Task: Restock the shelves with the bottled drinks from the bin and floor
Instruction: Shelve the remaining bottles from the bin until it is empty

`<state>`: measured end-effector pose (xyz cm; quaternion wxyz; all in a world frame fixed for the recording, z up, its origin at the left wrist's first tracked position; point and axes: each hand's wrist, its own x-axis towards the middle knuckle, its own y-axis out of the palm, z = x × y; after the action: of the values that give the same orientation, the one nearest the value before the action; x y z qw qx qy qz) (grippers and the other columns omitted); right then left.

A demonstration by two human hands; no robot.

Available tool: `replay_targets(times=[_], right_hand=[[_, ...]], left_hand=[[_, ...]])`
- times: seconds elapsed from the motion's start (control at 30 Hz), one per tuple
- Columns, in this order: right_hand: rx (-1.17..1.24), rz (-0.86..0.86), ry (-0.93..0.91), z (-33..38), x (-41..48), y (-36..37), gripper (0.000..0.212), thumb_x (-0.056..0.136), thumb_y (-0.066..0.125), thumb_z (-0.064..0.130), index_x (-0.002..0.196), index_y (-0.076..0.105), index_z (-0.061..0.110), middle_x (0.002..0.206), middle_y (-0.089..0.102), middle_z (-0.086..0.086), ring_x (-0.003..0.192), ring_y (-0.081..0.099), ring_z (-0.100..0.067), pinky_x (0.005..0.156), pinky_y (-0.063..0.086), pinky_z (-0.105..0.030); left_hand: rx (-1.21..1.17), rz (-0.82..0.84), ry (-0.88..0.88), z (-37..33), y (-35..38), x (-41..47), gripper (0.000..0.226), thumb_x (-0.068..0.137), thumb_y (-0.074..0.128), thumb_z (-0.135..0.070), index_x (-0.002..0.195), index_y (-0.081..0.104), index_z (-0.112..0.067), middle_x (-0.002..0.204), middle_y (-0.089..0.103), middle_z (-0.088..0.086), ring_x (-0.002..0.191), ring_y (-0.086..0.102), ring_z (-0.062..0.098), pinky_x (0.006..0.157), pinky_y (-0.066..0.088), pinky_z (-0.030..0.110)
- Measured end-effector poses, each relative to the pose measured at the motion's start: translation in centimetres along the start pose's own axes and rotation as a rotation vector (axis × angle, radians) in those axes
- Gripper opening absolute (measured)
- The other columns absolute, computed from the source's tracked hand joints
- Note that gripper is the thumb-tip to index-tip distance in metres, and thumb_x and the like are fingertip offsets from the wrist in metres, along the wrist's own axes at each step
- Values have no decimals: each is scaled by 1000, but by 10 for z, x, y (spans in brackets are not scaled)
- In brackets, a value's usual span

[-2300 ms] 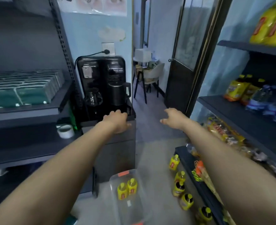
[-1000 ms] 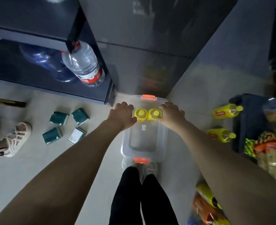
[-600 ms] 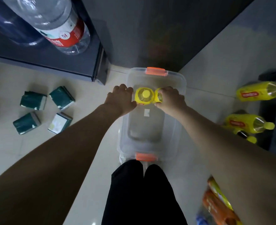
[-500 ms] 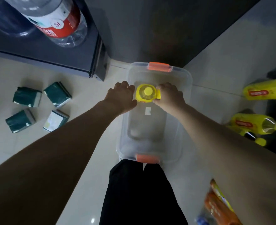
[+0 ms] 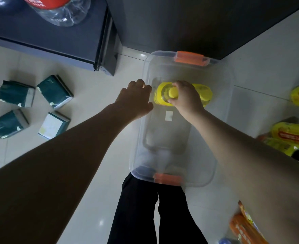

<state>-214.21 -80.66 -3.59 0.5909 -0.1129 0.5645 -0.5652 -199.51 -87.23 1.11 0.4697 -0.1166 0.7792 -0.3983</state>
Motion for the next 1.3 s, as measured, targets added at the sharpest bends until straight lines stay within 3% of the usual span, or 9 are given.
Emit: replay_targets(times=[0.27, 0.7, 1.1, 1.3], right_hand=[[-89, 19, -55, -5, 4, -4, 47, 86, 64, 22, 129, 53, 6, 126, 56, -16, 120, 47, -32, 94, 39, -36], [72, -54, -66, -5, -61, -57, 47, 85, 66, 24, 127, 55, 7, 118, 63, -16, 111, 57, -31, 88, 42, -34], [168, -322, -60, 8, -193, -249, 35, 82, 67, 29, 112, 63, 11, 109, 66, -14, 102, 59, -32, 79, 40, -31], [209, -453, -18, 28, -276, -372, 32, 80, 69, 32, 104, 65, 12, 102, 68, -10, 98, 61, -29, 81, 44, -33]], left_hand=[[-32, -7, -6, 3, -6, 0, 44, 92, 49, -32, 131, 44, -13, 136, 39, 10, 126, 36, 27, 97, 37, 41], [-87, 18, -67, -11, -38, -53, 44, 91, 52, -31, 131, 46, -14, 138, 39, 10, 128, 35, 27, 101, 39, 40], [-348, -63, 5, -96, -128, -172, 46, 91, 57, -29, 132, 47, -11, 137, 42, 11, 128, 39, 25, 105, 30, 28], [-543, -185, 81, -153, -199, -233, 41, 89, 61, -26, 125, 52, -9, 132, 47, 11, 121, 47, 22, 93, 32, 19]])
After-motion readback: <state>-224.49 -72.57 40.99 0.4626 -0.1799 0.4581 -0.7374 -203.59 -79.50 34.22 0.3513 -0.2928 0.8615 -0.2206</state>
